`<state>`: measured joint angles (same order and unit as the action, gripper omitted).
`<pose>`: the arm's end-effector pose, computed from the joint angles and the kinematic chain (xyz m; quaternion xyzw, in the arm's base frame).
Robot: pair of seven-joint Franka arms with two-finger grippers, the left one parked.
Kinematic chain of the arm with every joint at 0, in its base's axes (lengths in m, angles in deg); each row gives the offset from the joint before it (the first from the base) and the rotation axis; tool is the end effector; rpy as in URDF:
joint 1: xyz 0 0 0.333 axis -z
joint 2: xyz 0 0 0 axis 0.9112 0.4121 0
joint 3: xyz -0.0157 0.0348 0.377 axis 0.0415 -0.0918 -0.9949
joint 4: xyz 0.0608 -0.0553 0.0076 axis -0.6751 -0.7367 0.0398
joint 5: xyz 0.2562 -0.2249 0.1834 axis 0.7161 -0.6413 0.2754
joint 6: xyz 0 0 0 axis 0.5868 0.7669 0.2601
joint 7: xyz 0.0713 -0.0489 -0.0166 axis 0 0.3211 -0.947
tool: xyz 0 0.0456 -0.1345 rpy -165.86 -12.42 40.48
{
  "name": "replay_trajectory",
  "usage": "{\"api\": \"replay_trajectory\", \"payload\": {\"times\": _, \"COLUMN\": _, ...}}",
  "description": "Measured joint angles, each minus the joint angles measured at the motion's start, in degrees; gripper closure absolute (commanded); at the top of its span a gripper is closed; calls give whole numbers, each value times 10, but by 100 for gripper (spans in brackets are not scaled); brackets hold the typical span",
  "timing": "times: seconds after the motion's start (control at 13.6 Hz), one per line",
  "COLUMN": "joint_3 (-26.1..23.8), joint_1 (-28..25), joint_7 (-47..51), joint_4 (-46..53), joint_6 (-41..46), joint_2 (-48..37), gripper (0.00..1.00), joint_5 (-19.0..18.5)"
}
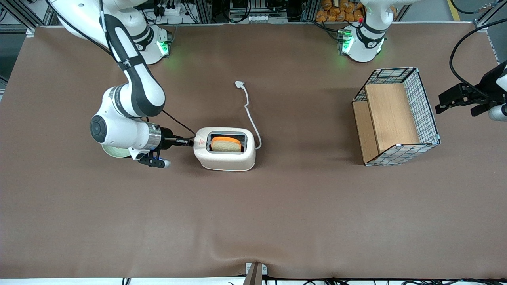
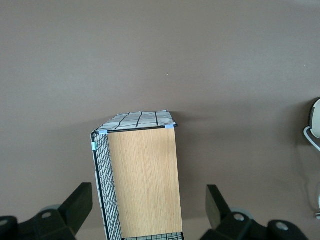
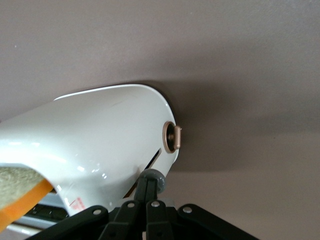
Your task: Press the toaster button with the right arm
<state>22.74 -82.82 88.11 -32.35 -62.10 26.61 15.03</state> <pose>0.5803 0.2236 0.3182 -0.9653 0.1139 0.1209 0.2017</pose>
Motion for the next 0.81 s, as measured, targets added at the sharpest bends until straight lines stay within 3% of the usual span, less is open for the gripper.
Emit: {"api": "replay_trajectory", "payload": {"times": 0.81, "joint_3": -1, "joint_1": -1, "joint_7": -13, "joint_4": -11, "joint_6": -31, "joint_2": 12, "gripper": 100, "joint_5": 3}}
